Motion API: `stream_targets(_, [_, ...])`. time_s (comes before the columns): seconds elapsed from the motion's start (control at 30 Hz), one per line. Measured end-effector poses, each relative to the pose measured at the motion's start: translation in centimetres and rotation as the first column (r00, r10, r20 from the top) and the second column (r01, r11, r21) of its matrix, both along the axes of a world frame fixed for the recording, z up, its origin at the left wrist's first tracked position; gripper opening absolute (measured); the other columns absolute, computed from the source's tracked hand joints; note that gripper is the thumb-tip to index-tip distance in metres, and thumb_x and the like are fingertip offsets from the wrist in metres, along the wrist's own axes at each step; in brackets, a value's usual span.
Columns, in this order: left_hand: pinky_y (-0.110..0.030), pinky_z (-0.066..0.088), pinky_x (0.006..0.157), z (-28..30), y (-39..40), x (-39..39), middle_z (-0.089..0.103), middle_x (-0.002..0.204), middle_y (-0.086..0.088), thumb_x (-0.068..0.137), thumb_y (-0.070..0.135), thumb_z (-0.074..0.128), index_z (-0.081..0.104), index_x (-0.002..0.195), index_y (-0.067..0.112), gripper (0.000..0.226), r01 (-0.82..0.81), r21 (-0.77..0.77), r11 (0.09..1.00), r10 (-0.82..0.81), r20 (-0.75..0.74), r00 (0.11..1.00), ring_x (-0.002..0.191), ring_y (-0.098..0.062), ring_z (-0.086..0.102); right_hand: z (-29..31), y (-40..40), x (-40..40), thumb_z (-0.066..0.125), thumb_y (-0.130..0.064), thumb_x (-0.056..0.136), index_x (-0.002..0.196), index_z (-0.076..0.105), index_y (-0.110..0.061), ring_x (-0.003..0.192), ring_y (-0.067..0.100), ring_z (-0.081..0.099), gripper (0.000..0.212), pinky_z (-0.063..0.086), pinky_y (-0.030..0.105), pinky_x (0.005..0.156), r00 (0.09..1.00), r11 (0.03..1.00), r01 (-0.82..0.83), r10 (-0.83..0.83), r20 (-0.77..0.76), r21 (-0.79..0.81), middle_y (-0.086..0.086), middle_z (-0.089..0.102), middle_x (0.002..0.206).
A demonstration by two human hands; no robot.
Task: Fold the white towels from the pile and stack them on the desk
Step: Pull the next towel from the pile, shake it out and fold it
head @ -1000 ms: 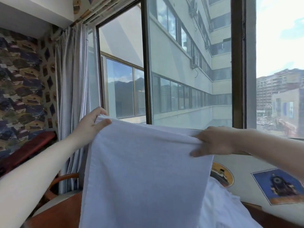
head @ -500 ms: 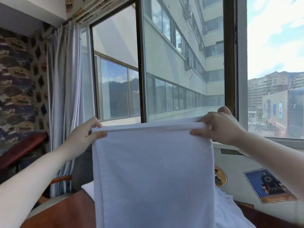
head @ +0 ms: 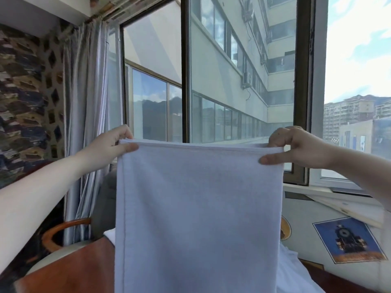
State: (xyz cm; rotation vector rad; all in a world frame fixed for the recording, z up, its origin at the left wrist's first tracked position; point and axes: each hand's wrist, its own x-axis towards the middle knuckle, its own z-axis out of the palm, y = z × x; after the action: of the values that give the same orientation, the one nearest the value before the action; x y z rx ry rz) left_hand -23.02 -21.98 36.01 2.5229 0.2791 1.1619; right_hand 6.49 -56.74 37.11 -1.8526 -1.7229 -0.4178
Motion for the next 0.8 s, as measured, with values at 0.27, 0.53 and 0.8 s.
stream_targets(0.27, [-0.028,0.038,0.060,1.2,-0.1,1.2,0.056,0.077,-0.005,0.095,0.018,0.060,0.053,0.089,0.018,0.009,0.156,-0.256,0.954,-0.088,0.260,0.962,0.063,-0.011,0.051,1.9,-1.0,-0.4,0.051,-0.074,0.068,0.087,0.063,-0.036,0.109,0.009,0.035,0.044,0.005,0.023,0.106,0.914,0.950,0.300,-0.312,0.258,0.085,-0.002,0.051,0.097])
stream_targets(0.53, [-0.029,0.054,0.072,3.6,-1.2,1.2,0.068,0.091,-0.003,0.092,0.012,0.065,0.063,0.101,0.026,0.017,0.332,-0.368,0.868,-0.135,0.470,0.872,0.076,-0.014,0.066,3.4,-0.7,-0.6,0.077,-0.027,0.077,0.097,0.060,-0.006,0.080,0.001,0.062,0.033,0.048,0.022,0.073,0.939,0.945,0.130,-0.021,-0.343,0.301,-0.002,0.063,0.096])
stream_targets(0.8, [-0.021,0.052,0.056,1.1,-2.1,2.8,0.075,0.084,0.002,0.083,0.014,0.073,0.068,0.092,0.018,0.011,0.332,-0.518,0.789,-0.072,0.459,0.886,0.072,-0.013,0.068,1.5,-1.2,1.2,0.078,-0.002,0.078,0.098,0.057,-0.019,0.075,0.021,0.054,0.034,0.046,0.026,0.067,0.818,0.923,0.296,-0.112,-0.564,0.245,0.011,0.054,0.080])
